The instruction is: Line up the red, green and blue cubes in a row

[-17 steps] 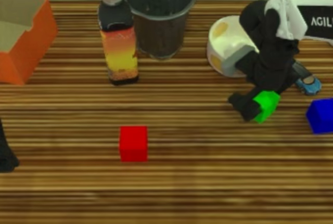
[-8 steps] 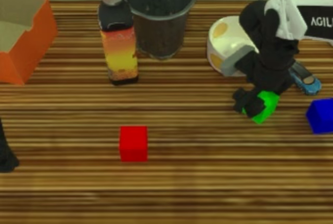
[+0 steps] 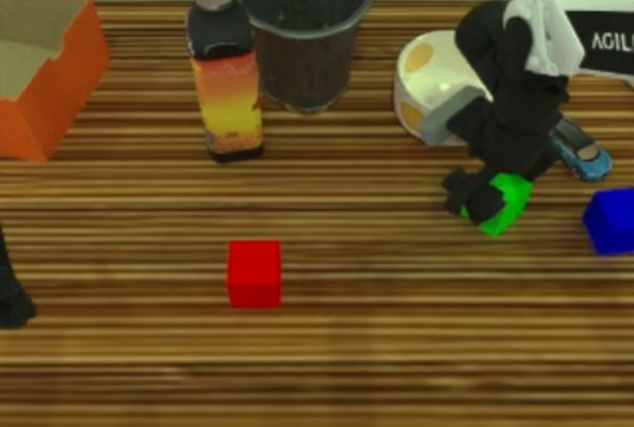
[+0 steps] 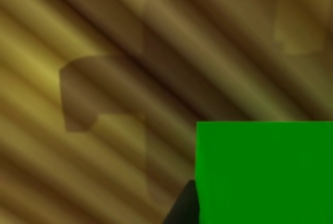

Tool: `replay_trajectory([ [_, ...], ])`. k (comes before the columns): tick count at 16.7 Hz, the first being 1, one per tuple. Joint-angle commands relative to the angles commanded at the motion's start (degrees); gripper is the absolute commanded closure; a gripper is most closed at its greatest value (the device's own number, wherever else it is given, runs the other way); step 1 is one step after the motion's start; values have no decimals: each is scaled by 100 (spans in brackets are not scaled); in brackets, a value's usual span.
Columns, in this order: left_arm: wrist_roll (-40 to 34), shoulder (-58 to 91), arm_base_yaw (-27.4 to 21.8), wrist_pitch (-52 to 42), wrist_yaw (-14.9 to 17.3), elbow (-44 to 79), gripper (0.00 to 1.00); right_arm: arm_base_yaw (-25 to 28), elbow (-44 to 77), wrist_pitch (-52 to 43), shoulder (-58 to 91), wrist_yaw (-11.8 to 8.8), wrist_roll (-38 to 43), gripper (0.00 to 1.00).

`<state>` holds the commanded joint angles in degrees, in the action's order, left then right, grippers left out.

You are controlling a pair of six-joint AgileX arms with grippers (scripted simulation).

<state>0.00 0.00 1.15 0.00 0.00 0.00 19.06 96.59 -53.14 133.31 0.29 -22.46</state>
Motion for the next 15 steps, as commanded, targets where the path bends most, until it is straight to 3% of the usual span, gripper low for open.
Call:
replay_trajectory([
  [8, 0, 0, 0, 0, 0, 0, 0, 48, 793, -1243, -422, -5, -12, 100],
  [15, 0, 0, 0, 0, 0, 0, 0, 60, 852, -1315, -441, -6, 71, 100],
])
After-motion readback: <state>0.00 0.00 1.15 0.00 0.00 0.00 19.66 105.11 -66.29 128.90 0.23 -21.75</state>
